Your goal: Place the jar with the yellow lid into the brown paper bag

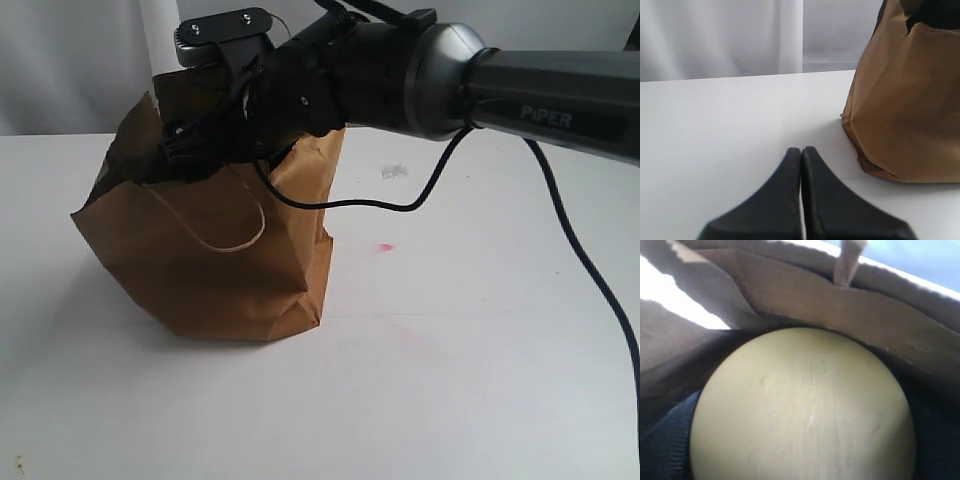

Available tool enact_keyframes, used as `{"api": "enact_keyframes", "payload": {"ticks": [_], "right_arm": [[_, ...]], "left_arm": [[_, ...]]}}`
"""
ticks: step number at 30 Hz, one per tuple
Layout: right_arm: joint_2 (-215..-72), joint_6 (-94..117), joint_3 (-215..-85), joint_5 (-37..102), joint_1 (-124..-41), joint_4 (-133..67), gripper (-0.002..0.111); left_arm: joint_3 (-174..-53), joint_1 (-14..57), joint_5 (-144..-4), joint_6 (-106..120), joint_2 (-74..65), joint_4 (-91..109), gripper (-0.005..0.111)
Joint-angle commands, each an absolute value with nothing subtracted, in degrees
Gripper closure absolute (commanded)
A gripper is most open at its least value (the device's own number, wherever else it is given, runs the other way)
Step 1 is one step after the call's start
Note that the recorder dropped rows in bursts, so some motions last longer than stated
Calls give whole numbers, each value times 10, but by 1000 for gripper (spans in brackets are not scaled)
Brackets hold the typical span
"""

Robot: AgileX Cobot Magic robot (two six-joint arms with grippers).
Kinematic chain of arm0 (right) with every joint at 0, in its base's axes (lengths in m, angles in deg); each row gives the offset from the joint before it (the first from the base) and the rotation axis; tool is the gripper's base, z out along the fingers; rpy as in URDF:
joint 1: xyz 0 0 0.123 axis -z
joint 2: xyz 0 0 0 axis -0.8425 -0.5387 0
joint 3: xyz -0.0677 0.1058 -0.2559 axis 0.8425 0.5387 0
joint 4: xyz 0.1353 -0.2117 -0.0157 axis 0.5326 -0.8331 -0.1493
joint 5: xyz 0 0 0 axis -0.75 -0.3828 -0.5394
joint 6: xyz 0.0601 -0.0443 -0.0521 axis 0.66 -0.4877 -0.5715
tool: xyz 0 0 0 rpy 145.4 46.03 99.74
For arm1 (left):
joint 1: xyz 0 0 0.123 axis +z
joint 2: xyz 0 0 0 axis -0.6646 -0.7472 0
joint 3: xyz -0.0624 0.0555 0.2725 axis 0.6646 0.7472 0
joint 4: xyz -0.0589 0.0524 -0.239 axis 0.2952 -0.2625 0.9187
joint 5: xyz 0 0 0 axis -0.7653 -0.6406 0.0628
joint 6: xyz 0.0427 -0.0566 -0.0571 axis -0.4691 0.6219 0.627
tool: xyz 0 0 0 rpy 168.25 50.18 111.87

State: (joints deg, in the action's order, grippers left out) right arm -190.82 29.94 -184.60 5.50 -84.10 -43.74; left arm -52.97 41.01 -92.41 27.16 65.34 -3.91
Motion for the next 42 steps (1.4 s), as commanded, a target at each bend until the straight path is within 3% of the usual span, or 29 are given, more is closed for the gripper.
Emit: {"api": "enact_keyframes", "payload": {"ticks": [1, 8, 13, 36, 42], "right_arm": [[-1909, 289, -1846, 65, -842, -439, 18], [-1909, 289, -1846, 73, -842, -435, 18], [-1909, 288, -1846, 81, -842, -435, 3], [-1840, 285, -1846, 128, -842, -425, 3], [-1796, 285, -1846, 128, -842, -425, 10]], "left_arm": [[-531, 407, -919, 274, 652, -37, 106], [-531, 407, -919, 274, 652, -37, 106], [-531, 407, -919, 274, 652, -37, 106], [-531, 407, -919, 274, 652, -37, 106], [-531, 407, -919, 274, 652, -37, 106]]}}
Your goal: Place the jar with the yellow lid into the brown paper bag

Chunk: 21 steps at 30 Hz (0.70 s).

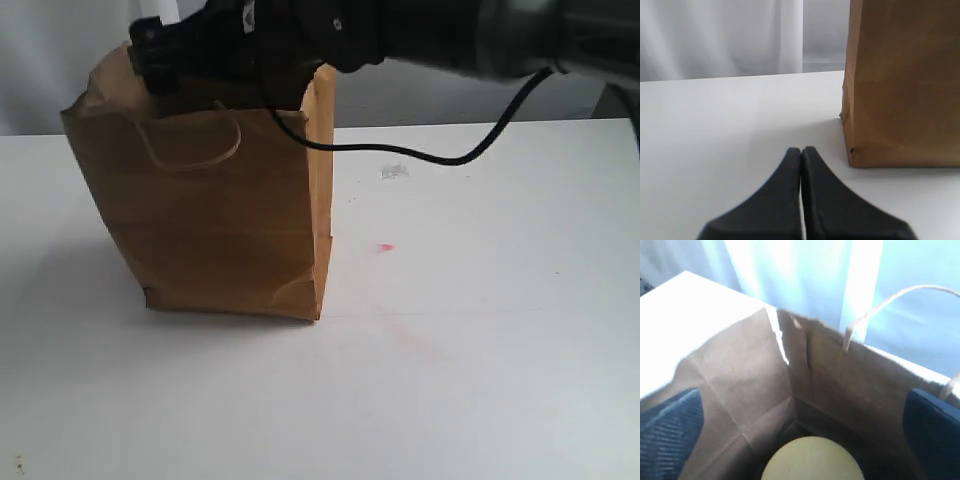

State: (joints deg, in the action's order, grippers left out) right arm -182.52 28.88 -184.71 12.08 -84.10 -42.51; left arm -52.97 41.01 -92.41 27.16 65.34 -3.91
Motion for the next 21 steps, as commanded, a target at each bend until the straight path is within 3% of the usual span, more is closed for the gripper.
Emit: {"api": "enact_keyframes", "payload": {"ticks": [1, 5, 10, 14, 21], "right_arm": [[-1788, 285, -1846, 127, -842, -425, 13], [-1765, 285, -1846, 105, -842, -425, 36], [-1736, 284, -1846, 44, -842, -425, 80], [-1712, 284, -1846, -7, -842, -425, 108], [-1658, 264, -1828, -98, -842, -425, 108]], "left_arm": [[-531, 407, -919, 274, 652, -37, 106], [-531, 407, -919, 274, 652, -37, 106], [-531, 407, -919, 274, 652, -37, 106], [-531, 407, -919, 274, 652, -37, 106], [-531, 407, -919, 274, 652, -37, 106]]}}
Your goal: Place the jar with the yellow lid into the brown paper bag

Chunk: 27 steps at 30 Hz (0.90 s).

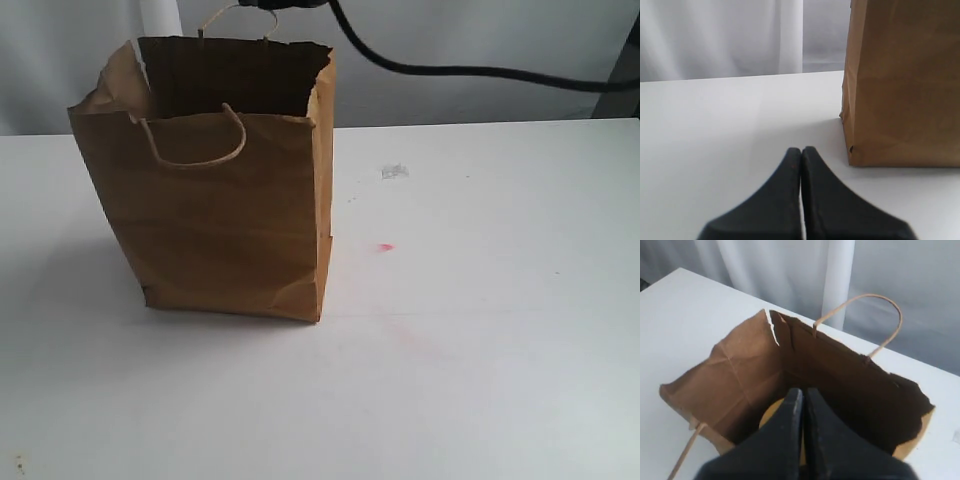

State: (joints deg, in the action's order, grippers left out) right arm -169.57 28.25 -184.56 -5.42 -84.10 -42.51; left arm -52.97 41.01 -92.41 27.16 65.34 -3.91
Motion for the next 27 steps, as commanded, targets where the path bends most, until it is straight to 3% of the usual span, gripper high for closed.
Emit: {"api": "enact_keyframes", "payload": {"ticks": [1, 19, 27], "right_arm": [[-1644, 264, -1814, -100, -842, -425, 108], [-1183, 264, -1354, 114, -842, -347, 108], [-1097, 264, -1239, 193, -842, -338, 108]], "left_arm": [[-531, 407, -919, 274, 652, -37, 106], [-531, 407, -919, 274, 652, -37, 106], [-531, 407, -919, 274, 652, -37, 106]]}}
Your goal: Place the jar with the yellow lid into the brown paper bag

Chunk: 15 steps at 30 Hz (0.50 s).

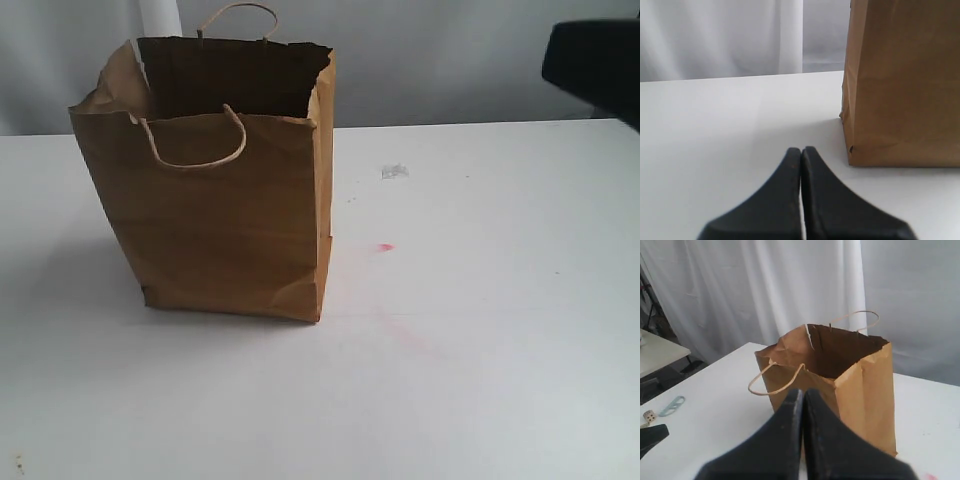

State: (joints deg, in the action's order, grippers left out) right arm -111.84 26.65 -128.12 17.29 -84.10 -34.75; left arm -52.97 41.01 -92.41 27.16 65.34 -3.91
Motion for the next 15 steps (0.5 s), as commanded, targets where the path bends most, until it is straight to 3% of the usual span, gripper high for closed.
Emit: {"api": "enact_keyframes", "payload": {"ticks": [1, 15], "right_arm": [[-1094, 264, -1232, 193, -842, -338, 108], [-1093, 254, -1223, 192, -842, -429, 108]], "left_arm": [[-531, 407, -919, 274, 652, -37, 106], [-531, 407, -919, 274, 652, -37, 106]]}}
